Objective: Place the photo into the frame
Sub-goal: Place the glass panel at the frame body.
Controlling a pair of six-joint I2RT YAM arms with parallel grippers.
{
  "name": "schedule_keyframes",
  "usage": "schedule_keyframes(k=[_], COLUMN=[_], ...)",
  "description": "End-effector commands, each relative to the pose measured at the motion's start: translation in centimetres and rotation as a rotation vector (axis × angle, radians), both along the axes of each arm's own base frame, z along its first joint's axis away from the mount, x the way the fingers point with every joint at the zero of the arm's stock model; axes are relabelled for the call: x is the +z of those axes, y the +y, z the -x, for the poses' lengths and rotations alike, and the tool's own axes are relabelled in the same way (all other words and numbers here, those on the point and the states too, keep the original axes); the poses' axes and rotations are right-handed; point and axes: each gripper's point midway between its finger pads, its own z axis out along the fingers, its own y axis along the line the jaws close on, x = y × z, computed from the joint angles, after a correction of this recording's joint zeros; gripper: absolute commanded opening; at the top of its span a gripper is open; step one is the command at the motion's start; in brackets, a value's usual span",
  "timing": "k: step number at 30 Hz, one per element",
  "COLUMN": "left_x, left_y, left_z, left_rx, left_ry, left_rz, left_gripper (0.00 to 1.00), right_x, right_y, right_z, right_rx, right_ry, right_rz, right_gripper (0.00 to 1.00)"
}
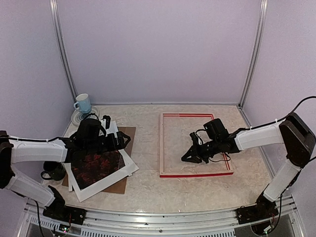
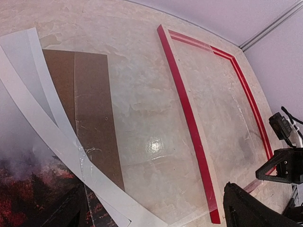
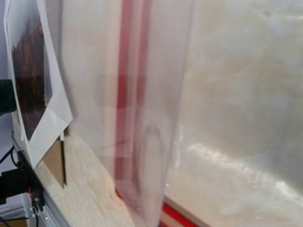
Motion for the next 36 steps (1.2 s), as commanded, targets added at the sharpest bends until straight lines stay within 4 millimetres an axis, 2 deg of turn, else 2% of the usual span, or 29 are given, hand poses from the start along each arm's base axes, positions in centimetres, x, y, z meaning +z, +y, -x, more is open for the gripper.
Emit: schedule_keyframes(k=[1, 17, 19, 24, 29, 32, 36], left_x=[1.1, -0.6, -0.7, -1.2, -1.7, -1.6, -1.5], left_y=[-0.9, -2.1, -2.7, -3.1, -2.8, -2.6, -2.8], left_z=[-1.3, -4.6, -4.7, -4.9, -4.7, -4.6, -4.7], left_rx=[-0.016, 0.023, 0.000, -0.009, -0.006, -0.003, -0.015], left_ry=[-0.035, 0.000, 0.005, 0.019, 0.021, 0.012, 0.001], left_rz=[0.014, 0.023, 0.035, 0.046, 0.026, 0.024, 0.029], left_gripper=[0.99, 0.99, 0.99, 0.99, 0.99, 0.99, 0.99], right_x=[-0.5, -2.4, -2.8, -2.8, -2.9, -2.1, -0.7], right_y=[-1.0, -3.9, -4.3, -4.7, -5.7, -5.9, -5.1], right_z=[-0.1, 1.0, 0.9, -0.1, -0.9, -1.9, -4.3], right_rx=[-0.006, -0.004, -0.007, -0.024, -0.025, -0.037, -0.049], right_ry=[-0.027, -0.009, -0.013, -0.050, -0.081, -0.120, -0.152], right_rz=[0.025, 0.136, 0.158, 0.204, 0.296, 0.321, 0.272], right_gripper=[0.00, 0.00, 0.05, 0.27, 0.40, 0.48, 0.58])
